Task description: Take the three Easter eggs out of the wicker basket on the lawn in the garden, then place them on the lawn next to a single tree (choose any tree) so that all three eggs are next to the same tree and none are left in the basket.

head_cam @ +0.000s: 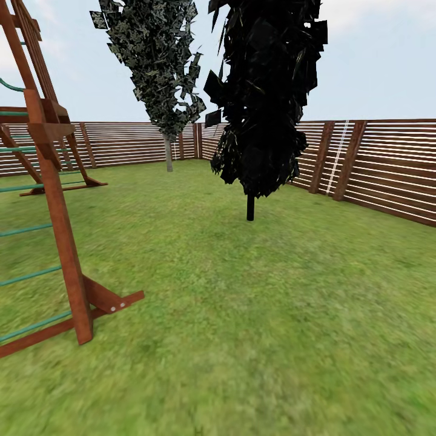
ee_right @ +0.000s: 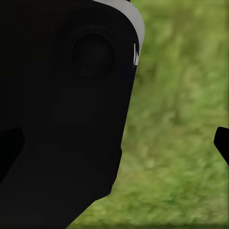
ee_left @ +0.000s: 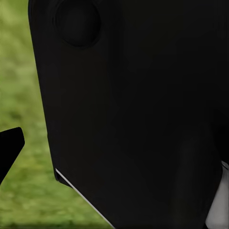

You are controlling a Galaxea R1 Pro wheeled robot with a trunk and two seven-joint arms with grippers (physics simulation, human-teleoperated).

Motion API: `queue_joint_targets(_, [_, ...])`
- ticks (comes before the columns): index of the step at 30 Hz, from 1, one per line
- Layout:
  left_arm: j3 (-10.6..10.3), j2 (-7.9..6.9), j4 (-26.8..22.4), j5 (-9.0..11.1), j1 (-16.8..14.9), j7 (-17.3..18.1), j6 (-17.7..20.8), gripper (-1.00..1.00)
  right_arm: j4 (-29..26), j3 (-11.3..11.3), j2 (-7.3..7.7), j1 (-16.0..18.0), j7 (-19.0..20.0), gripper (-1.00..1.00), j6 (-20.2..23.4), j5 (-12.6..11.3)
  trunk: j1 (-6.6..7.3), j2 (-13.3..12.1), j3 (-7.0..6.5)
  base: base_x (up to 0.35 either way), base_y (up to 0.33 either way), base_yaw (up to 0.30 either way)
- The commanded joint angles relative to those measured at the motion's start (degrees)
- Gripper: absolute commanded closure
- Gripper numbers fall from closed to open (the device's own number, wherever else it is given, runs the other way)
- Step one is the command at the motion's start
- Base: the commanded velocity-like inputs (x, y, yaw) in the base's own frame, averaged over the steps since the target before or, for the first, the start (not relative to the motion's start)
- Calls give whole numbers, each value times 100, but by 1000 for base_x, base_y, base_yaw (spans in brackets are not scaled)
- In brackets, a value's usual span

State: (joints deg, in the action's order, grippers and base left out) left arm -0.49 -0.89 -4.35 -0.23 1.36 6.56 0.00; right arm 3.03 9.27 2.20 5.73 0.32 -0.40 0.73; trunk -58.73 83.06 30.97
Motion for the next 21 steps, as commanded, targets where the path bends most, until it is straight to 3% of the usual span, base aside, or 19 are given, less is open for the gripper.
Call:
queue_joint_targets(1, [-4, -4, -13, -3, 5, 17, 0, -100, 13, 31, -1, 8, 3, -100, -4, 7, 0, 2, 4, 0, 0, 0])
queue_joint_targets(21, [-4, -1, -13, -3, 5, 15, 0, -100, 13, 31, -1, 8, 3, -100, -4, 8, 0, 2, 4, 0, 0, 0])
